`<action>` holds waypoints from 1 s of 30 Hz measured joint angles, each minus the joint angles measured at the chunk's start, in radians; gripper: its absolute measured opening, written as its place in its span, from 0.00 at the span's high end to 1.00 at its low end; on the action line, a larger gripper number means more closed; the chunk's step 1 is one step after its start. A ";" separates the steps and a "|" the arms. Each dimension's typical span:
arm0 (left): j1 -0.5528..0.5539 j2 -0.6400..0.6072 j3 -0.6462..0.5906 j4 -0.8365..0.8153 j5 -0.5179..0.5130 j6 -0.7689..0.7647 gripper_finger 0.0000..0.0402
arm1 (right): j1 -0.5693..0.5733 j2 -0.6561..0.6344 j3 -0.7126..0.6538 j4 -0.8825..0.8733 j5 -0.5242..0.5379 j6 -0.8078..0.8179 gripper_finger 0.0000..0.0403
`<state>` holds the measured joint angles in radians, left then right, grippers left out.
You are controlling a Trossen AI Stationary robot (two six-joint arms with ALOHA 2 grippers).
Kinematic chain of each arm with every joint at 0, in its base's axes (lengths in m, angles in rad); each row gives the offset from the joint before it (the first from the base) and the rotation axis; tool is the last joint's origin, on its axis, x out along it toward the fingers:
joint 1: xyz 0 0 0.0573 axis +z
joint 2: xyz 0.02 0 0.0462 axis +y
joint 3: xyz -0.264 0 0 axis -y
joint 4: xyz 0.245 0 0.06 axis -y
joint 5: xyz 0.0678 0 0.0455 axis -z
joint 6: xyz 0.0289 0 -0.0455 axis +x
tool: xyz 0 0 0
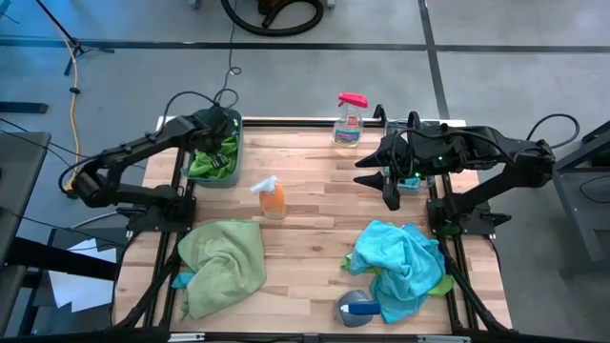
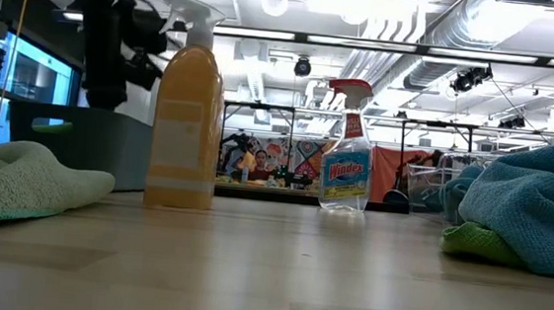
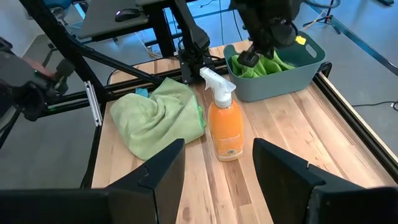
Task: Sort microfiber towel by color & place in baskets
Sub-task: Put the green microfiber towel into the green bin, then put the blue microfiber towel into the transparent bin
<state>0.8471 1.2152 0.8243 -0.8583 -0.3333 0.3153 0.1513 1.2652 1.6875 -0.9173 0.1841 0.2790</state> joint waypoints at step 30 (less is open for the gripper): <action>0.013 -0.072 0.334 -0.123 0.115 -0.014 1.00 | -0.001 0.000 0.000 0.001 0.010 -0.044 0.54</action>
<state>0.8597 1.1430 1.1580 -0.9810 -0.2186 0.3014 0.1501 1.2652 1.6875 -0.9165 0.1940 0.2349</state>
